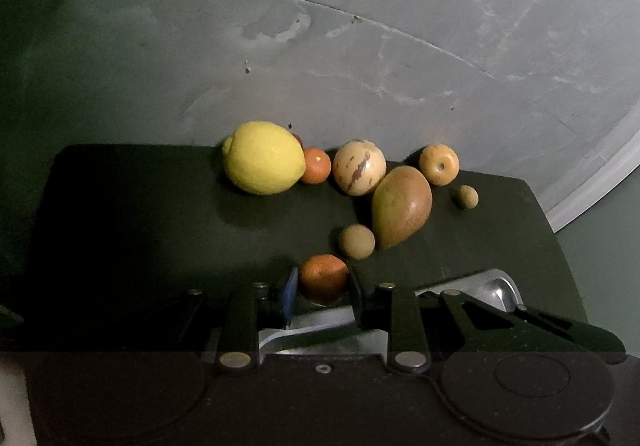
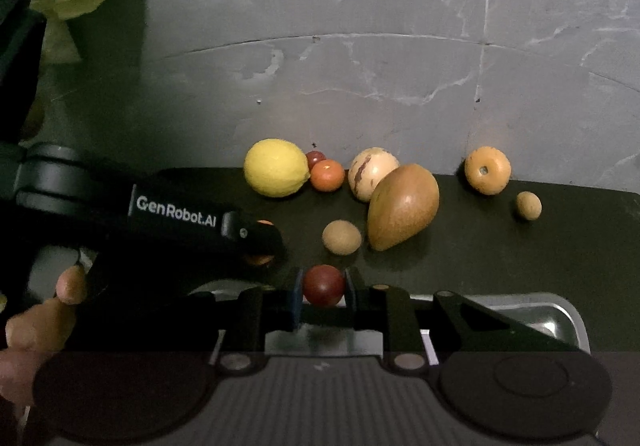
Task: Organize fruits
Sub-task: 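Grasp the small orange tangerine with the left tool while the right tool grasps the small red fruit, then carry both fruits over the tray and open both tools to drop them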
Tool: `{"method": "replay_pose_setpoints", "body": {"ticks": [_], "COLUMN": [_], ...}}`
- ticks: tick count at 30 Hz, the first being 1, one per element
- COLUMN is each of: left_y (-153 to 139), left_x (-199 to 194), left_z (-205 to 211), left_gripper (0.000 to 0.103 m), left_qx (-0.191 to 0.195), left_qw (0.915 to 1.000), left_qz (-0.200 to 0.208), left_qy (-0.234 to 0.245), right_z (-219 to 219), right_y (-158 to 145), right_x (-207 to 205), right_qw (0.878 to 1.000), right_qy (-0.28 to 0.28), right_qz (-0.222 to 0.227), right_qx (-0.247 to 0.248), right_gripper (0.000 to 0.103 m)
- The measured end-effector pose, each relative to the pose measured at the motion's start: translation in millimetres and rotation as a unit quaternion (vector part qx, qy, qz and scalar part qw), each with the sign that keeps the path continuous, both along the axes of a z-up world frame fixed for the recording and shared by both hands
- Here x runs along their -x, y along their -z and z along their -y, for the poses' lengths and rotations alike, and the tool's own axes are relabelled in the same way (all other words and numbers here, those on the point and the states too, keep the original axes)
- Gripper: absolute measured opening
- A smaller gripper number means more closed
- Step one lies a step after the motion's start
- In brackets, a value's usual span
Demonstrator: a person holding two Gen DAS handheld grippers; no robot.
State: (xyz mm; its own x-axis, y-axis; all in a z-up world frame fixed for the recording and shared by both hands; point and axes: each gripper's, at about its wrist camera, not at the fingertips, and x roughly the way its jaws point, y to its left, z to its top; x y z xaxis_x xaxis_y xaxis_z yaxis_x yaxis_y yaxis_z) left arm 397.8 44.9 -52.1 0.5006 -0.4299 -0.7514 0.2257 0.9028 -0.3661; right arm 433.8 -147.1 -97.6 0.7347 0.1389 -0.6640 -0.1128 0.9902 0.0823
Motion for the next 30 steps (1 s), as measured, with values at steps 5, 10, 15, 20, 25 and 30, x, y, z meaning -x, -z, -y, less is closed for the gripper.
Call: {"method": "replay_pose_setpoints", "body": {"ticks": [5, 10, 15, 20, 25, 30], "left_y": [2.1, 4.5, 6.7, 13.1, 17.6, 23.1], "left_x": [19.7, 41.1, 61.0, 78.4, 96.3, 107.2], "left_z": [-2.0, -2.9, -7.0, -8.0, -7.3, -6.3], "left_gripper": [0.029, 0.029, 0.029, 0.029, 0.029, 0.029], "left_qx": [-0.003, -0.006, -0.011, -0.019, -0.023, -0.031], "left_qw": [1.0, 1.0, 0.9999, 0.9996, 0.9993, 0.9989], "left_qz": [-0.001, -0.002, -0.006, -0.017, -0.026, -0.033], "left_qy": [0.001, 0.004, 0.007, 0.009, 0.012, 0.014], "right_z": [-2.5, -5.3, -8.9, -13.9, -14.3, -13.0], "right_y": [-2.8, -4.8, -5.7, -1.9, 1.0, 3.2], "right_x": [18.8, 37.2, 58.7, 80.1, 97.2, 108.7], "right_qw": [1.0, 1.0, 1.0, 0.999, 0.999, 0.999], "right_qy": [-0.006, -0.012, -0.019, -0.024, -0.024, -0.02], "right_qz": [-0.003, -0.009, -0.015, -0.024, -0.034, -0.044], "right_qx": [-0.003, -0.007, -0.01, -0.013, -0.017, -0.021], "right_gripper": [0.024, 0.024, 0.025, 0.025, 0.025, 0.025]}}
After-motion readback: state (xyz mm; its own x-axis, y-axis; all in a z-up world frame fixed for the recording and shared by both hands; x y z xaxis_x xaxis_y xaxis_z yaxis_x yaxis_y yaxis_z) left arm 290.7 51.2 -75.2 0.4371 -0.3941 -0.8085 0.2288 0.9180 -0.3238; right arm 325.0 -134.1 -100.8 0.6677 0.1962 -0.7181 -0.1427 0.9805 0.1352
